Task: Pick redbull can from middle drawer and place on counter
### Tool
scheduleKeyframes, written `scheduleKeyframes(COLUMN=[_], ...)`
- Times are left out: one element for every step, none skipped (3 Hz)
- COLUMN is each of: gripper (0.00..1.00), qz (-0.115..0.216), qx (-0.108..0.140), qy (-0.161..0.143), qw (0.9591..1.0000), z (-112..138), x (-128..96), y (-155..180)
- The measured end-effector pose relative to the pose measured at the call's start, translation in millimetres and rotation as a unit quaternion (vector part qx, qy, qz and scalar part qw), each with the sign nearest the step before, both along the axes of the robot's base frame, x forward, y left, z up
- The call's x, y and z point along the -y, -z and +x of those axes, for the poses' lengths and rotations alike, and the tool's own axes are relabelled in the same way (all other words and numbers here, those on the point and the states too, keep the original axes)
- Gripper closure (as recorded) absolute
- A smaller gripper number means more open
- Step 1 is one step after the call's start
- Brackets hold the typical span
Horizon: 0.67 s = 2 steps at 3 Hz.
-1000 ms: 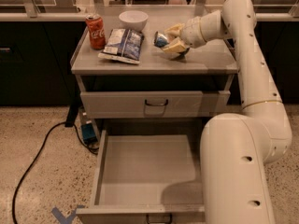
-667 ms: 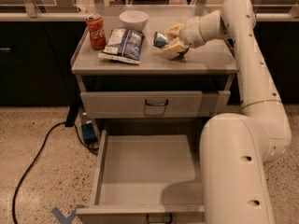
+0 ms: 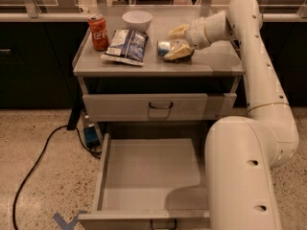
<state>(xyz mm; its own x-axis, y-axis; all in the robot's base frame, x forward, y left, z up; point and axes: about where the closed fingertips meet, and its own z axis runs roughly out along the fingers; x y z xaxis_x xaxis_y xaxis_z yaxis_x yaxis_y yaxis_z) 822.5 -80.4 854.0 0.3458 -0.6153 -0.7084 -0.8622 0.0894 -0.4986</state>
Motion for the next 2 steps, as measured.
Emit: scheduleKeyframes(gripper=[0.0, 0.0], qz=[0.0, 0.0], qx=[0.0, 0.0], qy=[0.0, 0.0], qw=[1.0, 1.0], z=[0.0, 0.0], x=[0.0, 0.0], y=[0.0, 0.0])
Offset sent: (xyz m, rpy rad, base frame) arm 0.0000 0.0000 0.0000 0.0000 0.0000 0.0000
